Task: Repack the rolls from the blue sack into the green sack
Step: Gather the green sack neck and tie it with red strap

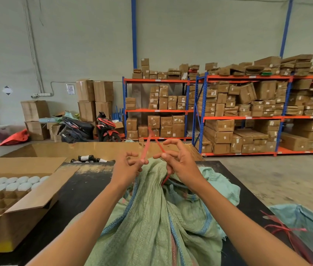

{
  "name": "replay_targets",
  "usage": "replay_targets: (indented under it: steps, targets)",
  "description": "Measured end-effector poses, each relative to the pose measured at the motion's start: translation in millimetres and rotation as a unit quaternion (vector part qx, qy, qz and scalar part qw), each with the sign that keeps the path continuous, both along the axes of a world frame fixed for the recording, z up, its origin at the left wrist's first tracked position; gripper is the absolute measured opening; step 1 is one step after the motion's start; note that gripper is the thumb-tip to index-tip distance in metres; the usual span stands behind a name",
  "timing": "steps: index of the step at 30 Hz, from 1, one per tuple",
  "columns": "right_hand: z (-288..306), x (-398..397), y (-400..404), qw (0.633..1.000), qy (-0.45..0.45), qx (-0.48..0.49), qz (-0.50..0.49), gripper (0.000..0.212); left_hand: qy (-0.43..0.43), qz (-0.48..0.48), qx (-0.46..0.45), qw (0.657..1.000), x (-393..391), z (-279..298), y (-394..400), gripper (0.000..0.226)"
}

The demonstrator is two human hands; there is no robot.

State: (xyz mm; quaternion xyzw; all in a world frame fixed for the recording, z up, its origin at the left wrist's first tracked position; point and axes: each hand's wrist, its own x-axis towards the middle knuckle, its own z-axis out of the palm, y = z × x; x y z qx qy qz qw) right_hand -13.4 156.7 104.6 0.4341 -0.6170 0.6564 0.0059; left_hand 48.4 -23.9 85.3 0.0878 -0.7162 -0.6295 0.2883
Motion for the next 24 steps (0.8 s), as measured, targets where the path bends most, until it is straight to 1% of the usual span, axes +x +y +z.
replay_targets:
  steps: [2, 4, 6, 8, 9, 11, 13, 14, 16, 19, 22, 24]
  targets:
    - [0.6, 0.3, -4.7, 1.0, 0.003, -0.009, -0.009, 0.021, -0.022, 0.003, 0.022, 1.0, -7.1, -2.2, 0.8, 0.022]
    - [-0.3, -1.1, -9.4, 1.0, 0.003, 0.008, -0.015, 0.013, -0.028, 0.002, 0.017, 0.999, -9.7, -2.1, 4.1, 0.017]
    - [-2.3, -3.3, -13.1, 0.998, 0.017, 0.041, -0.032, 0.008, -0.014, -0.001, -0.012, 1.0, -9.0, -0.7, 8.9, 0.013]
    - [-6.0, -7.8, -16.1, 0.994, 0.05, 0.067, -0.075, 0.009, 0.01, 0.002, -0.034, 0.999, -8.5, 0.1, 11.5, 0.01]
    - [-7.3, -10.0, -17.2, 0.992, 0.053, 0.065, -0.093, 0.01, 0.022, -0.001, -0.031, 0.999, -8.3, -0.2, 11.9, 0.008]
    - [-8.0, -14.0, -18.2, 0.993, 0.006, 0.047, -0.105, 0.01, 0.047, -0.003, -0.006, 0.999, -7.6, -1.5, 11.8, 0.004]
    - [-8.7, -15.9, -19.8, 0.994, -0.063, 0.049, -0.07, 0.011, 0.055, 0.009, -0.002, 0.998, -7.6, -3.1, 9.7, 0.004]
    - [-9.2, -15.7, -21.0, 0.994, -0.081, 0.052, -0.055, 0.01, 0.053, 0.011, -0.016, 0.998, -7.6, -4.0, 8.2, 0.004]
    - [-9.3, -14.4, -24.4, 0.994, -0.097, 0.035, -0.037, 0.008, 0.044, 0.014, -0.059, 0.997, -6.9, -4.5, 6.6, 0.006]
    - [-5.6, -13.1, -28.7, 0.992, -0.121, -0.012, -0.032, 0.009, 0.041, 0.021, -0.093, 0.995, -5.8, -5.5, 4.0, 0.007]
    - [-1.2, -11.6, -32.1, 0.989, -0.137, -0.025, -0.052, 0.009, 0.046, 0.015, -0.12, 0.992, -2.9, -6.0, 2.8, 0.009]
    - [1.5, -12.1, -33.8, 0.987, -0.133, -0.026, -0.083, 0.012, 0.052, 0.012, -0.136, 0.989, 0.2, -5.7, 1.4, 0.014]
